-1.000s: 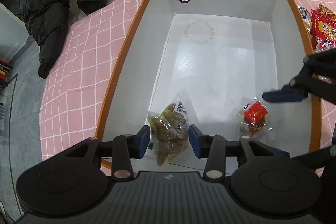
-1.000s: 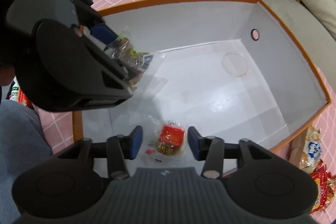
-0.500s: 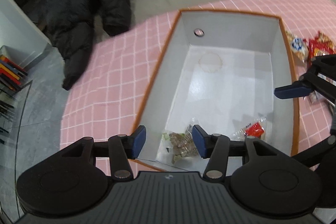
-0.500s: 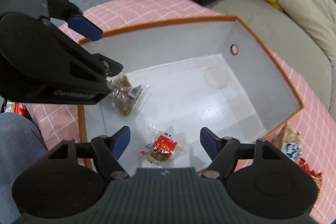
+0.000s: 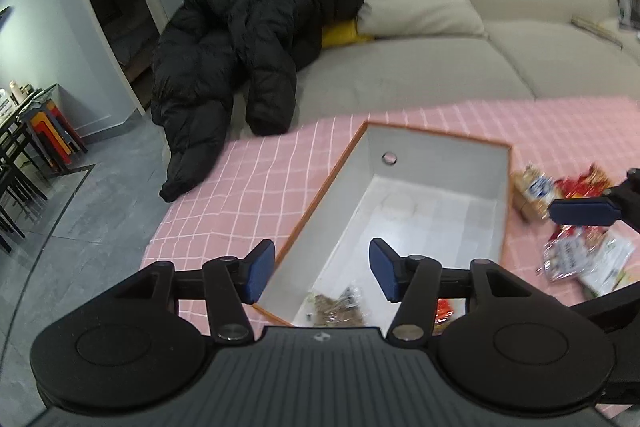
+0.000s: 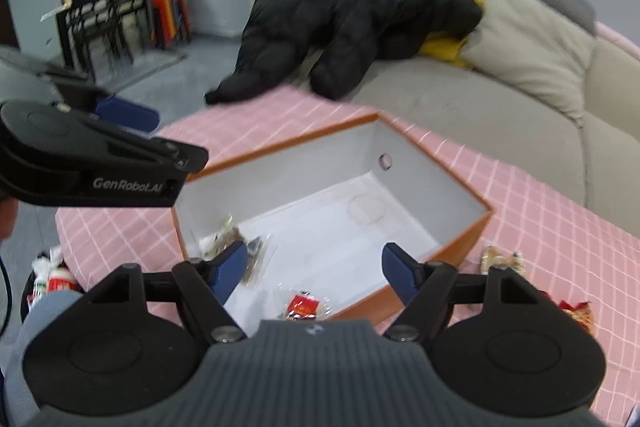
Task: Organize snacks
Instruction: 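Withdraw both tools from the box back toward the snack pile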
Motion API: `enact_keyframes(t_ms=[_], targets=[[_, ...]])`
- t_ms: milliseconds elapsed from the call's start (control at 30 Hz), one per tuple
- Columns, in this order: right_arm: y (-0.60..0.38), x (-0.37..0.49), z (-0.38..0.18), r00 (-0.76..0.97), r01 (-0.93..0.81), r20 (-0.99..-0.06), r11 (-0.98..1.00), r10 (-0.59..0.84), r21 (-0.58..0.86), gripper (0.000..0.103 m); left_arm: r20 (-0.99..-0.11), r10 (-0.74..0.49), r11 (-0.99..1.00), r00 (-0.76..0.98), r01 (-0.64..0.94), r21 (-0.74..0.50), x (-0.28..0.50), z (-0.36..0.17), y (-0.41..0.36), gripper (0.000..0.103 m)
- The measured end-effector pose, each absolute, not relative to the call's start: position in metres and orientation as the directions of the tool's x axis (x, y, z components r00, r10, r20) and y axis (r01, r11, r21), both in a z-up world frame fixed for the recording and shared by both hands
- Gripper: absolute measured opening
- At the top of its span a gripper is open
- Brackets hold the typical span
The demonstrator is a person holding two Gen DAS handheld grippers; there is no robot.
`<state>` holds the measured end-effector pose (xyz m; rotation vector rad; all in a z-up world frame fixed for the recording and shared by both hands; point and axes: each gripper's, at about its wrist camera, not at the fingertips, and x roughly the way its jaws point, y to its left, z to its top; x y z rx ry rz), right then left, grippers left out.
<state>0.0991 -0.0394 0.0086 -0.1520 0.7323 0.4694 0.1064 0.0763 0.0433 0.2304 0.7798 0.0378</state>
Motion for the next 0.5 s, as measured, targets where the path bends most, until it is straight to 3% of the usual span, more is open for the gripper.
enact_keyframes(t_ms=[233,500], targets=[[-0.081,0.066,0.013,0.701,-0.374,-0.628,0.924,0.338,0.079,0.079,-0.652,0.035,0.99,0.757,0.062,0.125,0.075,0.051,0.053,0.065],[-0.134,0.035,-0.007,0.716,-0.294,-0.644,0.953,0.27,0.074,0.079,-0.663,-0.094,0.993,0.743,0.12,-0.006,0.045,0.032,0.015,0.065]])
